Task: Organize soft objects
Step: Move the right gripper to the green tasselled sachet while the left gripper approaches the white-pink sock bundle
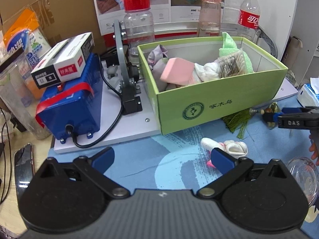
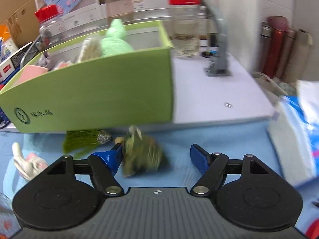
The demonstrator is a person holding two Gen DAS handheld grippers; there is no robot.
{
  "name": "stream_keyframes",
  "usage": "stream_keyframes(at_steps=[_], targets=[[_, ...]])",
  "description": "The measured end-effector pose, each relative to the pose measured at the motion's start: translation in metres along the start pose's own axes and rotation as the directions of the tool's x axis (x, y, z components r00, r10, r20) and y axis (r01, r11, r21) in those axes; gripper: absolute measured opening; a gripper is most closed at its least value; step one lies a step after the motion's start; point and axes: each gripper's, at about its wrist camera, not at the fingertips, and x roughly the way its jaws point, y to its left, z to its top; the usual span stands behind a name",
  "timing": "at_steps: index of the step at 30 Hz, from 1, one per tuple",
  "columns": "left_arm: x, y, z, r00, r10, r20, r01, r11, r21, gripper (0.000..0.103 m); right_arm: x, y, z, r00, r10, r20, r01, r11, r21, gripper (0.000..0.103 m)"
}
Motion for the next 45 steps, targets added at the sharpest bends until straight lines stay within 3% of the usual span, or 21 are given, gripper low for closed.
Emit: stream_keyframes(at_steps=[4,8,10,14,16,19,26,30,34,39,43,45], targets=[[0.0,-0.001,-0.001,1.0,-0.015,-0.005,0.015,1.0,-0.01,0.103,-0.009,-0.024,-0.009,1.0,-0.015,0.002,0.015,0.998,0.06,0.061],[-0.003,-0.004,-0.002,1.0,-0.023,0.001,0.023,1.0,-0.002,0.103,-0.021,-0.029,-0.02,0.995,-0.096,-0.032,0.096,0.995,-0.02,0.061],[-0.004,-0.007,-0.001,0.999,-0.035,0.001,0.035,0.999,-0.002,0.103,-0.028,-0.034,-0.024,0.994,-0.097,-0.041,0.097,0.995,-0.004,0.061],[0.002,-0.017,0.007,0.994,-0.107,-0.028,0.108,0.994,0.015,0.103,-0.044,-0.04,-0.025,1.0,0.015,0.013,-0.016,0.995,0.097,0.061],[0.012,-0.025,0.014,0.986,-0.156,-0.058,0.158,0.987,0.034,0.103,-0.043,-0.036,-0.02,0.999,0.045,0.015,-0.046,0.994,0.1,0.061],[0.031,-0.033,0.027,0.981,-0.17,-0.097,0.174,0.984,0.032,0.103,-0.046,-0.029,-0.016,0.997,0.076,0.029,-0.078,0.993,0.091,0.061],[0.062,-0.022,0.047,0.994,-0.019,-0.106,0.016,0.999,-0.028,0.103,-0.038,-0.025,-0.005,0.992,0.108,0.065,-0.11,0.994,0.016,0.061],[0.071,-0.003,0.057,0.992,-0.043,-0.121,0.032,0.995,-0.095,0.103,-0.023,-0.015,0.012,0.983,0.168,0.071,-0.164,0.985,-0.059,0.061],[0.075,0.008,0.058,0.993,-0.02,-0.115,0.005,0.992,-0.127,0.103,-0.004,0.004,0.023,0.979,0.203,0.034,-0.196,0.969,-0.154,0.061],[0.071,0.012,0.051,0.992,-0.032,-0.124,0.017,0.992,-0.124,0.103,0.002,0.02,0.021,0.981,0.191,0.018,-0.183,0.96,-0.214,0.065],[0.066,0.016,0.045,0.992,-0.058,-0.115,0.041,0.989,-0.143,0.103,-0.014,0.016,0.015,0.962,0.272,-0.006,-0.267,0.939,-0.216,0.066],[0.064,0.017,0.043,0.99,-0.077,-0.121,0.058,0.986,-0.154,0.103,-0.021,0.013,0.014,0.927,0.372,-0.048,-0.375,0.914,-0.157,0.066]])
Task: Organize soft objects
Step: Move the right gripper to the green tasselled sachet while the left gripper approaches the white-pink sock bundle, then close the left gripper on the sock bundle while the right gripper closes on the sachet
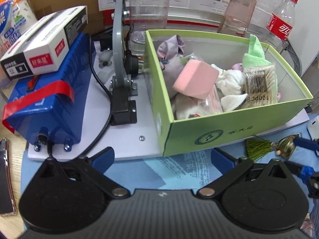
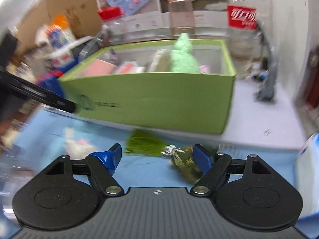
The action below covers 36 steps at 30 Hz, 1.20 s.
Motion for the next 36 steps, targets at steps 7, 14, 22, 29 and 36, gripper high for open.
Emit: stream_keyframes(at_steps=[7,14,22,29,36], targets=[[-0.012,-0.011,-0.009,1.0,-0.027,-0.007,0.028,0.998,0.057,0.103,-0.009,0.016,0.002,0.989,-0.148,0.032,0.151,0.981,-0.122,0.064],[0.001,-0.037,-0.005,0.968,-0.208,-0.138,0.222,0.97,0.101,0.103,0.02,-0.009,-0.005,0.974,-0.222,-0.043,0.219,0.974,-0.066,0.064],[0.034,-0.074,-0.01,0.951,-0.18,-0.253,0.234,0.951,0.201,0.103,0.035,-0.017,-0.009,0.972,-0.235,-0.013,0.234,0.971,-0.052,0.066],[0.048,-0.069,-0.013,0.942,-0.184,-0.281,0.239,0.955,0.178,0.091,0.042,-0.015,-0.013,0.963,-0.265,0.044,0.267,0.961,-0.074,0.071],[0.035,-0.069,-0.02,0.929,-0.264,-0.258,0.311,0.936,0.163,0.052,0.037,-0.018,-0.015,0.964,-0.257,0.075,0.261,0.964,-0.055,0.032]])
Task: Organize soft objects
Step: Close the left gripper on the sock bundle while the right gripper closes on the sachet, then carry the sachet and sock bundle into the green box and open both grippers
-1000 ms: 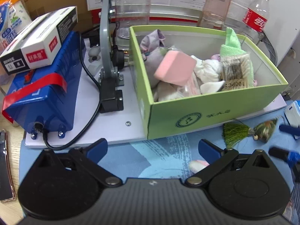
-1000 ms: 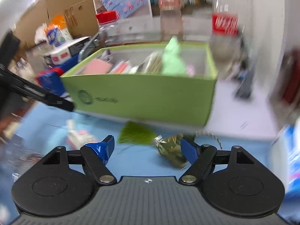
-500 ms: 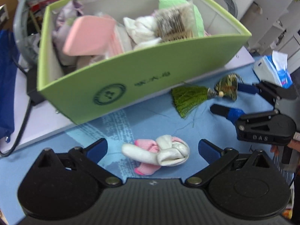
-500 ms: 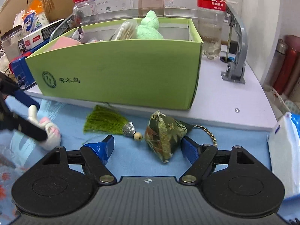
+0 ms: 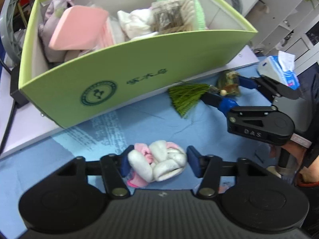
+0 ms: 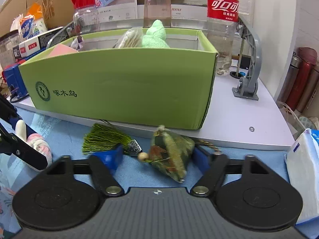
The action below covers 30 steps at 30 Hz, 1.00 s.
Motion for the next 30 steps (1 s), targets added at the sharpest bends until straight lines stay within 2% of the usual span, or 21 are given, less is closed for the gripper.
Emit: stream_keyframes(at_steps=[1,3,6,10,14,18,21,25,30], targets=[[-0.002,-0.001,-0.003,1.0,0.014,0.018,-0.014,1.0,-0.004,0.051,-0.003,-0.003,0.0,1.0,0.015,0.0,-0.015,1.0,0.011,0.028],[-0.008,0.0,-0.01,0.998,0.024,0.055,-0.023,1.0,-0.021,0.05,-0.008,-0.006,-0.002,0.999,0.049,-0.002,-0.049,0.998,0.031,0.027],[-0.021,0.004,-0.02,0.995,-0.002,0.104,0.007,0.999,-0.048,0.05,-0.023,-0.004,-0.011,0.996,0.086,0.008,-0.086,0.996,0.032,0.027],[-0.056,0.013,-0.031,0.985,-0.023,0.17,0.035,0.997,-0.071,0.05,-0.055,-0.004,-0.023,0.983,0.178,0.048,-0.181,0.98,0.081,0.027],[-0.081,0.01,-0.038,0.975,-0.001,0.221,0.019,0.997,-0.08,0.05,-0.088,-0.003,-0.028,0.974,0.203,0.104,-0.215,0.969,0.122,0.027],[-0.097,0.013,-0.04,0.971,-0.005,0.237,0.029,0.995,-0.098,0.05,-0.109,-0.003,-0.019,0.969,0.204,0.142,-0.222,0.967,0.128,0.027],[-0.107,0.012,-0.035,0.968,0.009,0.25,0.018,0.994,-0.104,0.05,-0.118,-0.002,0.0,0.964,0.209,0.165,-0.228,0.968,0.106,0.027],[-0.128,0.015,-0.018,0.959,0.023,0.282,0.006,0.995,-0.102,0.05,-0.123,0.002,0.044,0.957,0.207,0.204,-0.219,0.975,0.034,0.027],[-0.153,0.017,0.028,0.94,0.053,0.337,-0.021,0.995,-0.098,0.05,-0.104,0.0,0.108,0.95,0.189,0.247,-0.188,0.982,-0.028,0.028]])
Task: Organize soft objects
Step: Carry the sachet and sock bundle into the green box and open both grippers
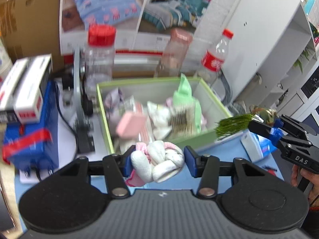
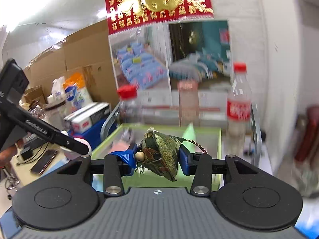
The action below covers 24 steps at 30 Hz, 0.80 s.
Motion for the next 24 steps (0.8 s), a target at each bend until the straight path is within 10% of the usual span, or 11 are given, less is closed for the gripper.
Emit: stream_keyframes(at_steps=[6,11,24], targets=[[0.025,-0.002,0.047,0.999,0.03,0.027,-0.031,0.999,0.019,0.051,0.073,-0.013,0.033,0.995,-0.021,-0.094,0.017,0.999,-0.04,0.033],[0.051,0.005,0.055,0.999,0.038,0.026,-0.038,0.999,0.013,0.089,0.111,-0.008,0.026,0.974,-0.123,-0.188,0.109,0.99,-0.086,0.039],[0.058,0.023,0.039,0.999,0.054,0.005,-0.054,0.998,-0.028,0.091,0.114,-0.021,0.013,0.969,-0.147,-0.2,0.146,0.989,-0.02,0.051]])
